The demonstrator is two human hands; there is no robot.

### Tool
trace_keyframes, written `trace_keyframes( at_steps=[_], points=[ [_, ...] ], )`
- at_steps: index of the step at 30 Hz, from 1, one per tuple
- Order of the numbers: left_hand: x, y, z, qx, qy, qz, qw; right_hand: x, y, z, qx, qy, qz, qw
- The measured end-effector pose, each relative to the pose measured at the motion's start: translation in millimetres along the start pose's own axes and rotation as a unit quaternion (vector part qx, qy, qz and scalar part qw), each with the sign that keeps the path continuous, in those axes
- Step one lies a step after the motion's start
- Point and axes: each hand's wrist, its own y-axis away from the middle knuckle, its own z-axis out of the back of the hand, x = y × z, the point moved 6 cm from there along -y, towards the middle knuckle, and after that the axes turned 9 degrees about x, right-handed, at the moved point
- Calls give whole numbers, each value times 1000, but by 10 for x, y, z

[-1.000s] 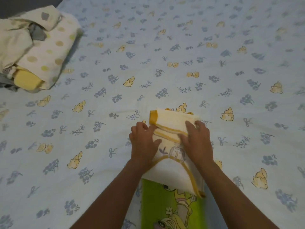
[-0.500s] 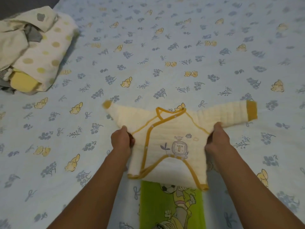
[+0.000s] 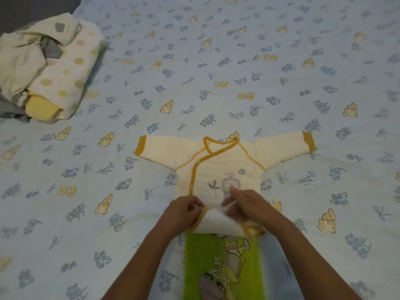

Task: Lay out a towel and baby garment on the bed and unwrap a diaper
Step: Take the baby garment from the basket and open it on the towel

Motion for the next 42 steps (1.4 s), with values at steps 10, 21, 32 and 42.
trace_keyframes(
  at_steps=[10,21,32,42],
  points=[
    [163,144,-99,-146,80,97,981,-123,38,-392,-129,223,9,966],
    [-224,135,-572,-120,-77,-118,983,-345,300,149,-263,19,31,964],
    [-176,107,-623,-108,-195,-142,964,-942,706,1069,-440,-22,-57,896],
    [41,171,-150,-282,46,-93,954,-727,713,1112,-483,144,-91,859]
  ],
)
